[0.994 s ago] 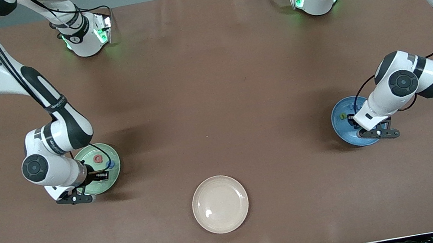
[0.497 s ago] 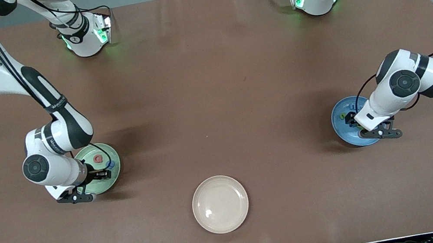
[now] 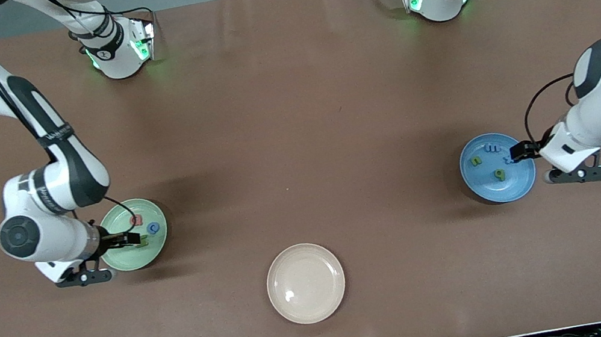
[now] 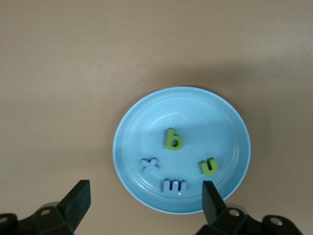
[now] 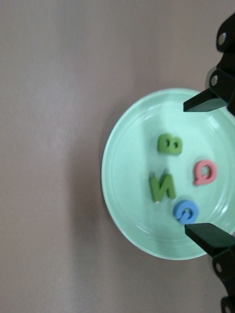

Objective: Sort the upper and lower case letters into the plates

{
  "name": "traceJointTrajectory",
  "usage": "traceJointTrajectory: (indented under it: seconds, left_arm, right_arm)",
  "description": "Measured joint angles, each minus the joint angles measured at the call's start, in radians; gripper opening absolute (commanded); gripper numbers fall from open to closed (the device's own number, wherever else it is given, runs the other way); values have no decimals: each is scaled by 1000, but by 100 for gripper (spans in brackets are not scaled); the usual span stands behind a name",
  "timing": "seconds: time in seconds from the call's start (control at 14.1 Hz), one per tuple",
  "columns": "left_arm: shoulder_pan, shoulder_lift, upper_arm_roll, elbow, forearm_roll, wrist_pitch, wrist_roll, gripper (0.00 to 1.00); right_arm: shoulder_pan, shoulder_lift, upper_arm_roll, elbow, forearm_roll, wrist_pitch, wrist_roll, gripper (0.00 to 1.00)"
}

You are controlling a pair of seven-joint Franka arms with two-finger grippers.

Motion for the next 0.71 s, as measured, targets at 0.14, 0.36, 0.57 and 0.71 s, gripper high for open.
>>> traceJointTrajectory:
  seconds: [0.14, 0.36, 0.57, 0.71]
  left_arm:
    - [40, 1, -31, 0, -2, 0, 3, 99]
    - [49, 3, -43, -1, -3, -1, 3, 99]
    - [50, 12, -41, -2, -3, -2, 3, 99]
    - [52, 14, -37, -1, -3, -2, 3, 99]
  right_arm:
    - [-11, -61, 0, 9, 0, -69, -17, 100]
    - [-24, -163, 0, 15, 0, -185, -18, 100]
    - [-35, -258, 1, 36, 5, -328, -30, 100]
    - [-40, -289, 0, 113, 70, -458, -34, 100]
